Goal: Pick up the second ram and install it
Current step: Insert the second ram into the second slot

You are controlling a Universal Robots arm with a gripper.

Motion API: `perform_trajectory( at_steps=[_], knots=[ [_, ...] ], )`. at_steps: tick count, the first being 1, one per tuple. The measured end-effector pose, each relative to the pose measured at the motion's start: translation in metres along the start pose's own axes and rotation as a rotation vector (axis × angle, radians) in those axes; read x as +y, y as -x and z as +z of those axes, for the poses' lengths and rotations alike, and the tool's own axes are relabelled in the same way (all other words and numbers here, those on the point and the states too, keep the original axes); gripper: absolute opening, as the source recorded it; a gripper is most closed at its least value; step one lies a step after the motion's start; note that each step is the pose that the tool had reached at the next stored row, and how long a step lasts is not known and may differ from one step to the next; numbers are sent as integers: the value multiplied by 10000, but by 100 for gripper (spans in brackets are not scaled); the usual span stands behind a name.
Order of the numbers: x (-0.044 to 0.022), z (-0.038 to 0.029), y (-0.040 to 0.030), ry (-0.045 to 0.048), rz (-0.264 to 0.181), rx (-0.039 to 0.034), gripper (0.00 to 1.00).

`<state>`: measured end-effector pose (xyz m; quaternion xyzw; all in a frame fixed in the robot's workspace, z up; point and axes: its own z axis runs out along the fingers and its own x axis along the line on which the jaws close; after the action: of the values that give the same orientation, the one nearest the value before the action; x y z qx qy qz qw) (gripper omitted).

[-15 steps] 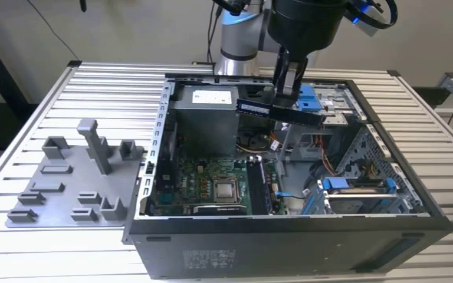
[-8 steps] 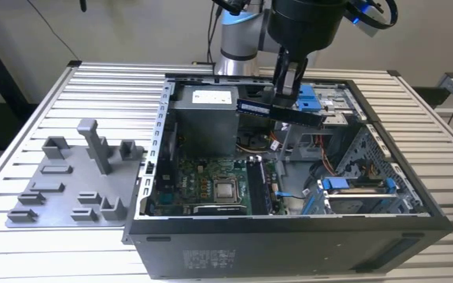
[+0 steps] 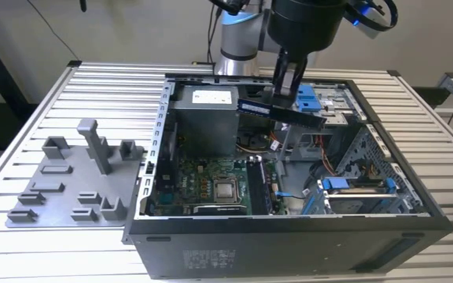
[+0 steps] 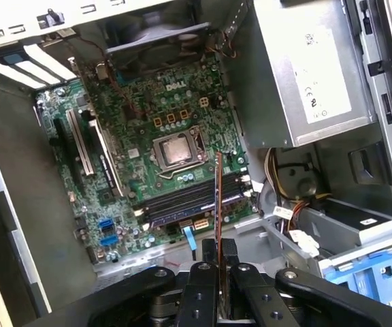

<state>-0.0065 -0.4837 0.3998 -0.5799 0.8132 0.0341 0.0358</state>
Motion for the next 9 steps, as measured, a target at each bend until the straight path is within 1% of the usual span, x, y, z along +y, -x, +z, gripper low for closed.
perform_trajectory(
  at_steps=[9],
  knots=[
    [-1,13,-2,-95,969,-13,14]
  ],
)
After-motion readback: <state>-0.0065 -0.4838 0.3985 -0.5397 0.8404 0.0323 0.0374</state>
